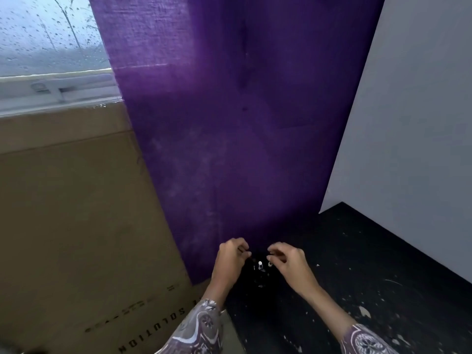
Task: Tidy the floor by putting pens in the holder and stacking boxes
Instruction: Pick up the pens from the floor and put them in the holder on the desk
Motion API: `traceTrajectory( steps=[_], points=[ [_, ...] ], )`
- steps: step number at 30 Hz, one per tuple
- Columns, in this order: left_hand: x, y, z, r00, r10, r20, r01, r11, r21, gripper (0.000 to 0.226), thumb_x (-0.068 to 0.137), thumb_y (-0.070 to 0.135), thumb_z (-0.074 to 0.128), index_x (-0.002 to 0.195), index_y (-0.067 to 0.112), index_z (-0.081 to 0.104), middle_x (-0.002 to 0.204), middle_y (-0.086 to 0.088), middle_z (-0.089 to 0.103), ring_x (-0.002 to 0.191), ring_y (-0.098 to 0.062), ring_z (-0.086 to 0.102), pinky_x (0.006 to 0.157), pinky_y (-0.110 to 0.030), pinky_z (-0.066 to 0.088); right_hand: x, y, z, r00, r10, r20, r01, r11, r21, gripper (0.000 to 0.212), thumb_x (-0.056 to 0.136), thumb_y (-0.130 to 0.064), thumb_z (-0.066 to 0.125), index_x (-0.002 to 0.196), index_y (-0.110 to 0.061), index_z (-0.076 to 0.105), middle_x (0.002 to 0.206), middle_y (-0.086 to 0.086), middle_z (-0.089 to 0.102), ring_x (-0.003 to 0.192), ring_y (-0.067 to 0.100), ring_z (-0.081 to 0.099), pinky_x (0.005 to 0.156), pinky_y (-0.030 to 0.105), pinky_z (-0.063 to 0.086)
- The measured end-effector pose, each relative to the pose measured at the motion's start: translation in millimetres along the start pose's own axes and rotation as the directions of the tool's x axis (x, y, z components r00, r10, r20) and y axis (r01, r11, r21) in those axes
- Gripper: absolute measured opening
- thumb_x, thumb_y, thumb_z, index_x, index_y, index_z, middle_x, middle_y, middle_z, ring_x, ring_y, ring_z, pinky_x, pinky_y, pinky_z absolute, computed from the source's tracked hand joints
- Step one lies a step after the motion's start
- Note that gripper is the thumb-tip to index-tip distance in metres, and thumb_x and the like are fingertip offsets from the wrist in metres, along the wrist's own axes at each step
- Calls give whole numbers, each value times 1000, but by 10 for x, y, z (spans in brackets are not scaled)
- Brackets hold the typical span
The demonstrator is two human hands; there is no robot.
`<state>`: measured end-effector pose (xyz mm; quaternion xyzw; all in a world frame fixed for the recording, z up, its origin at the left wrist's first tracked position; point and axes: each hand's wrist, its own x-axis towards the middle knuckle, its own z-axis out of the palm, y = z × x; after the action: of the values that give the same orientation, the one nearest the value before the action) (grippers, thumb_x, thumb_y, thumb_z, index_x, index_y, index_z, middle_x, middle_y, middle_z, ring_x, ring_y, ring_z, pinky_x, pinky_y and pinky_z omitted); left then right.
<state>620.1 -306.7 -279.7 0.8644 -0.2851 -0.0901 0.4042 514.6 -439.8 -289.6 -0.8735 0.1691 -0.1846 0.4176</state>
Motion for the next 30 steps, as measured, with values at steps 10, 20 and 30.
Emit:
traceTrajectory(
  steps=[10, 20, 30],
  points=[
    [-4, -42, 55, 995, 43, 93, -53, 992, 115, 19, 90, 18, 58, 79, 8, 70, 75, -7, 69, 68, -16, 62, 70, -39, 54, -5, 89, 180, 996, 87, 30, -82, 986, -147, 17, 89, -12, 58, 81, -8, 72, 82, 4, 69, 76, 11, 61, 75, 31, 55],
    [-391, -186, 3, 999, -38, 23, 40, 992, -118, 49, 97, 38, 38, 138, 11, 41, 136, -5, 52, 128, -18, 47, 107, -30, 38, -386, 60, 270, 996, 26, -82, -35, 994, -106, 41, 96, -28, 43, 135, -15, 45, 137, 0, 46, 130, 8, 36, 107, 19, 27],
    [-1181, -319, -536, 999, -5, 41, -1, 991, 137, 54, 96, 44, 37, 139, 12, 38, 140, -8, 47, 129, -23, 44, 108, -40, 36, -991, -422, 261, 986, -51, -159, 38, 996, -82, 39, 95, -25, 48, 132, -13, 48, 135, 2, 48, 127, 10, 37, 104, 21, 30]
  ],
)
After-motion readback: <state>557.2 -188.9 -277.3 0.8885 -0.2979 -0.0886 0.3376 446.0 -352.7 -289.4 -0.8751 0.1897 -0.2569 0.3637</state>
